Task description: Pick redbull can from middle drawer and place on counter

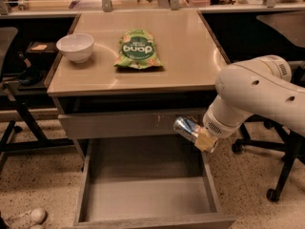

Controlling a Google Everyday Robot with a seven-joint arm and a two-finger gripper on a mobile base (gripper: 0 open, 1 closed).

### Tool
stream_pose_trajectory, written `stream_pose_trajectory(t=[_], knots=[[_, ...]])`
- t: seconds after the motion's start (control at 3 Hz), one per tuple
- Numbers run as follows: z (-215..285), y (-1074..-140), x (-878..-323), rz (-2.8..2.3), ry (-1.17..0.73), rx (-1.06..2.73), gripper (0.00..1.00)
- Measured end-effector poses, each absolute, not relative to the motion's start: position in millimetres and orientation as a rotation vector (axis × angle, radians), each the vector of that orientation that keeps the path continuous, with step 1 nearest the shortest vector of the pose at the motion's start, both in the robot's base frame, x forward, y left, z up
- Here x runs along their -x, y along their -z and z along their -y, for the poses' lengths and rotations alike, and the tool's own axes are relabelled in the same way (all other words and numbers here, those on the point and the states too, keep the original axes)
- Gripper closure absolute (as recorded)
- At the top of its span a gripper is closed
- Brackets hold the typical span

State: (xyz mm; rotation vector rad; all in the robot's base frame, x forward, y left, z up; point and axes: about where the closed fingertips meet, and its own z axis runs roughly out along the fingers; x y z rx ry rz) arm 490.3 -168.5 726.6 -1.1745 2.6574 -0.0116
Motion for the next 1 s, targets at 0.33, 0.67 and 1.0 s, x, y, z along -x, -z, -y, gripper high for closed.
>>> stream_pose_trajectory(t=[0.33,0.67,1.0], knots=[[178.2,-762.7,-500.6,-2.619,0.067,1.126,1.00],[194.1,-807.9,-520.6,-2.588,0.138,1.048,1.00],[204.1,-847.9,-547.4,-2.563,0.202,0.993,1.00]])
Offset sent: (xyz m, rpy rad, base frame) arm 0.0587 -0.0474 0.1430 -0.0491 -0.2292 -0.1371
